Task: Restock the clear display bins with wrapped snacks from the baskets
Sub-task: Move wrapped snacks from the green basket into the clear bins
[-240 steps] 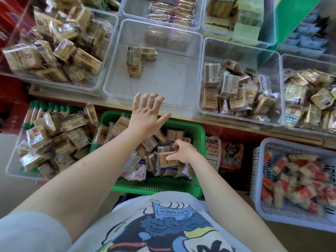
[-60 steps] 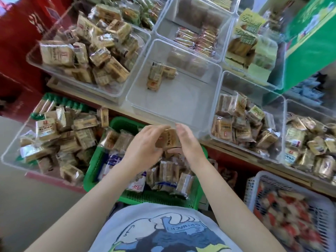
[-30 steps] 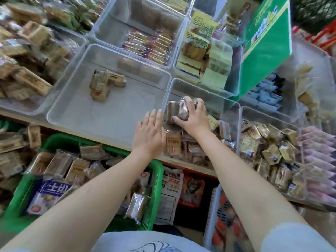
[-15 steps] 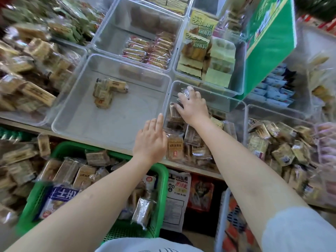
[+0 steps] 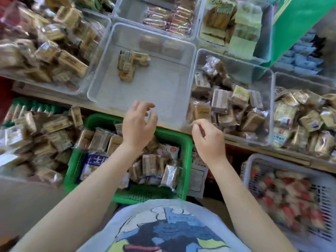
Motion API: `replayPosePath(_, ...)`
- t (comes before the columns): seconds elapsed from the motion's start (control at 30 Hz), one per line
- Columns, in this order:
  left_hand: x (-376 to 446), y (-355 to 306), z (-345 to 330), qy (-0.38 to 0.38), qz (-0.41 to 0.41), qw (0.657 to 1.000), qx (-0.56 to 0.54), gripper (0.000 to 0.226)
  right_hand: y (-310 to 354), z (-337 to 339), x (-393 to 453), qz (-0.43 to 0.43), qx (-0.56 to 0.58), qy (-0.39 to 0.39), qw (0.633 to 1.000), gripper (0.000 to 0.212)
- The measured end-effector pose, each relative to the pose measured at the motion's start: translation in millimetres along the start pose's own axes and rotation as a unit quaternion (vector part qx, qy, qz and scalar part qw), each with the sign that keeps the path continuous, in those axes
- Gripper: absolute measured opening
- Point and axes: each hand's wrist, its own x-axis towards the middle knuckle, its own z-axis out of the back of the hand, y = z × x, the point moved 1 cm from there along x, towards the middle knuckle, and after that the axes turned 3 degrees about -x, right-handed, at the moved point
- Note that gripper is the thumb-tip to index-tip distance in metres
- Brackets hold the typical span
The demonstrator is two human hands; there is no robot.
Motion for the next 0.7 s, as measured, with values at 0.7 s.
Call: replayPosePath(0.7,-50,115,26,0.348,0.174,0.903,0.183,0.023,21,-95,-54,-0.156,0.023,0.230,0.960,0.019)
